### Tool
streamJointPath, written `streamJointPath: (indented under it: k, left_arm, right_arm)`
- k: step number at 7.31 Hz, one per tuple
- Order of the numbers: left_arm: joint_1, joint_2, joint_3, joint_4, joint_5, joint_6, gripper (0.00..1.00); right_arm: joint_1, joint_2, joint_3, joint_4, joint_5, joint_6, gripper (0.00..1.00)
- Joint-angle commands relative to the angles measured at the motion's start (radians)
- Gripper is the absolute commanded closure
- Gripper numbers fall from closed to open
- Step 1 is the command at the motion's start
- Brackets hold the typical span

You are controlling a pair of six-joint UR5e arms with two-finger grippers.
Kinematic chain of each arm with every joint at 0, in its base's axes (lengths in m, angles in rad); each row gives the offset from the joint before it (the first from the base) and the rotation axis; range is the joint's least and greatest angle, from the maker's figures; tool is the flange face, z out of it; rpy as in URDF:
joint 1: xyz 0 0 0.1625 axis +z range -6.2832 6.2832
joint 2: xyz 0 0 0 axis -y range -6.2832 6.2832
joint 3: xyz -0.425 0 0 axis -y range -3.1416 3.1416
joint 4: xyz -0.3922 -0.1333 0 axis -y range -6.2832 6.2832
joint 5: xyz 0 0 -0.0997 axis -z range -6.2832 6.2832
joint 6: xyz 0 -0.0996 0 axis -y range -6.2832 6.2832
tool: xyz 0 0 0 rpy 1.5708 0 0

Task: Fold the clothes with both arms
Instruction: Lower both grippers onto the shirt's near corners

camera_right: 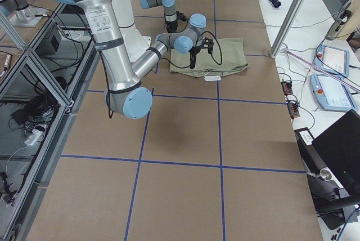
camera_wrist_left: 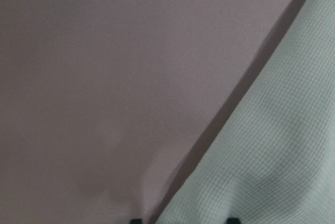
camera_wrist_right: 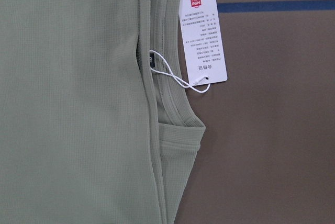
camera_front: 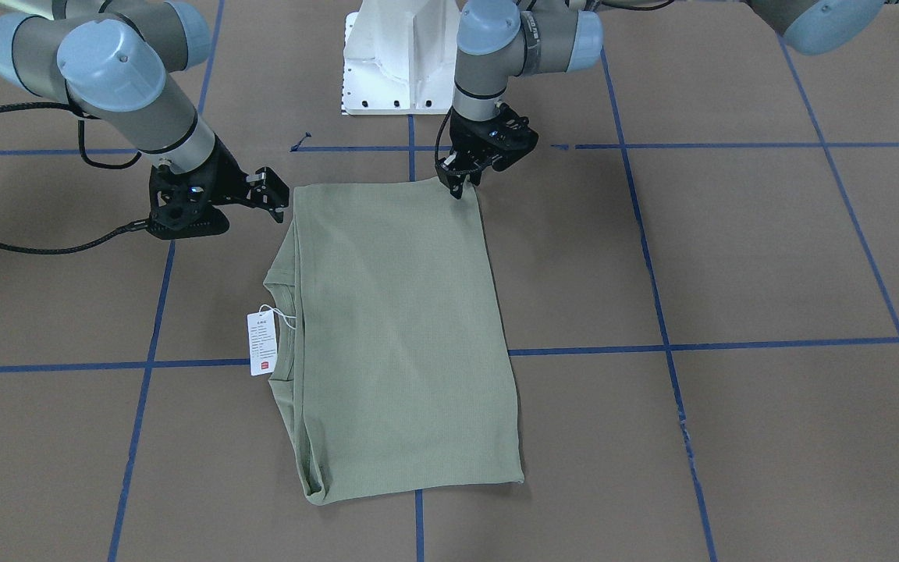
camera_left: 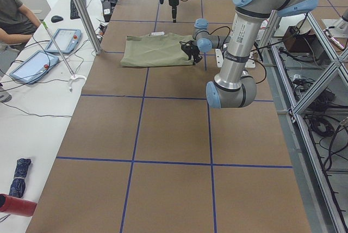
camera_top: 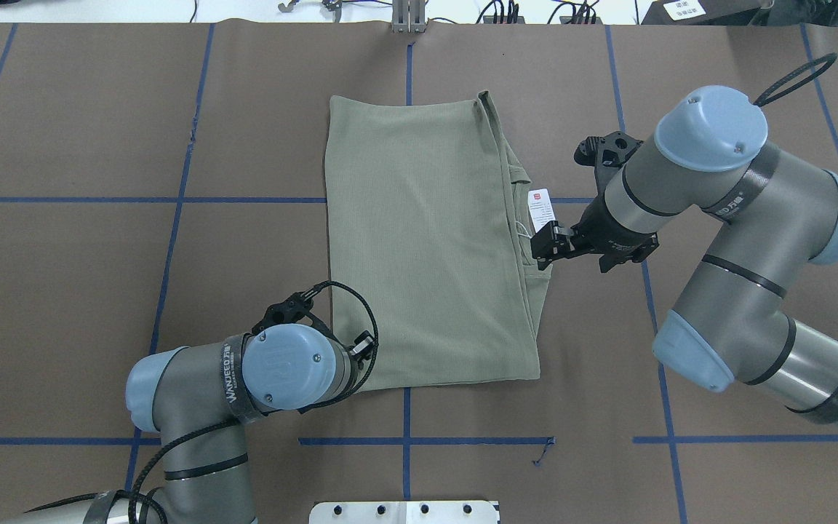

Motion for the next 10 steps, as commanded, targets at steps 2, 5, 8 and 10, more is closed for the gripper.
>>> streamJointPath:
  k: [2,5,8,10]
  left_arm:
    - [0.008,-0.002,-0.002,0.0,-0.002,0.01,0.73]
    - [0.008,-0.002,-0.001,0.009,-0.002,0.014,0.7]
    - [0.008,-0.006,-0.019,0.015,-0.006,0.017,1.0]
    - [0.006,-0.006,-0.048,0.026,-0.009,0.046,1.0]
  right_arm:
    - [0.0,-0.004,0.001,0.0,-0.002,0.0,0.0]
    - [-0.003,-0.005,0.001,0.0,-0.006,0.002,0.0]
    - [-0.015,-0.004,0.007,0.0,-0.029,0.023,0.0]
    - [-0.118,0.007,0.028,0.003,-0.125,0.278,0.0]
